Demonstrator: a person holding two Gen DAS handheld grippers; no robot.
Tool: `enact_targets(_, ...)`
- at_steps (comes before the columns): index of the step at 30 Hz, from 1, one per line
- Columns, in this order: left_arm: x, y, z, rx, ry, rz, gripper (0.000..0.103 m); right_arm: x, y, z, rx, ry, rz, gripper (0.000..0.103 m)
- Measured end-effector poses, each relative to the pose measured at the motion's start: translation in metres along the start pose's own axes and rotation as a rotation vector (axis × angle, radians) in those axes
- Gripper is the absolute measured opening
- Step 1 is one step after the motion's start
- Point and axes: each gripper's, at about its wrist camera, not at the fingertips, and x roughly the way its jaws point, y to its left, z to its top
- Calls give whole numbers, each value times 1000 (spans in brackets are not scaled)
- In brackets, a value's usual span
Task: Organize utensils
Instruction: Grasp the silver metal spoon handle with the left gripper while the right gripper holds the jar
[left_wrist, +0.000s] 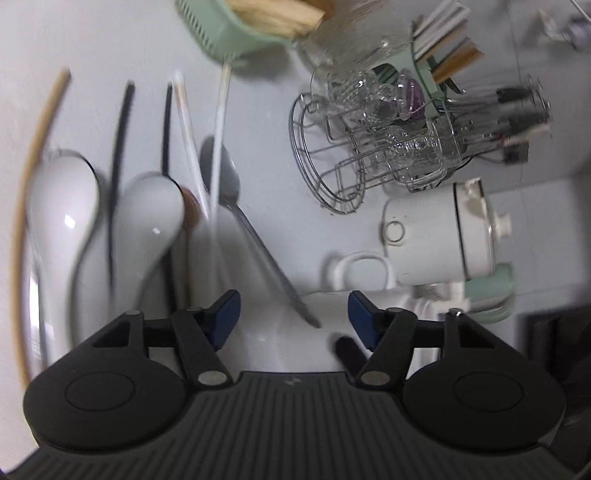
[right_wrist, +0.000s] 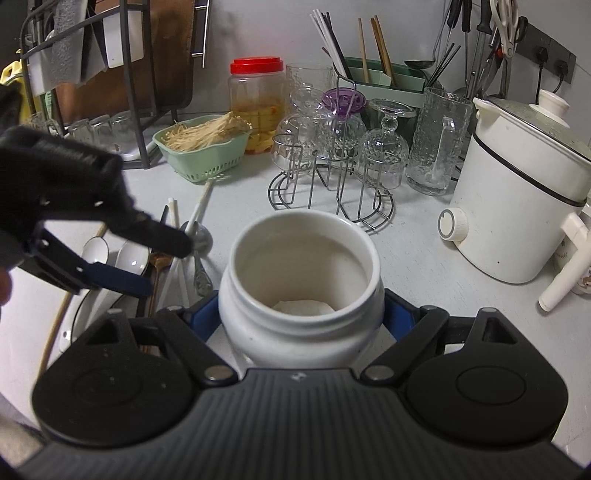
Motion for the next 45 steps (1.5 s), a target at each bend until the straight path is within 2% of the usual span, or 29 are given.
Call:
enact_targets(4,13,5,4,-88,43,-17,60,-2,1,-2,5,0,-8,91)
enact_targets(8,22,3,8,-82,60,4,56,-5,2,-5,5,4,-11,91)
enact_targets(13,35,8,10,-130,86,-9,42,-7,2,-6,11,8,-20,91)
enact_targets(16,39,10,10,-133,79,0,26,-7,3,-6,19,5,-26,91)
enact_targets(17,39,10,11,-130,75,3,15,-7,3,-6,21,5,-28,91)
enact_targets(18,40,9,11,-128,72,6,14,-6,3,-6,22,7,-30,91)
enact_targets(21,37,4,11,-112,80,12,10,-6,3,-5,26,15,-33,91)
enact_targets(29,26,-15,10,-52,108,35,9,-4,4,-3,20,30,-32,91)
enact_targets(34,11,-26,9,-62,134,12,8,-2,2,1,6,52,-18,91)
enact_targets(45,-12,-25,-1,-128,152,75,7,-2,0,4,-26,77,17,91)
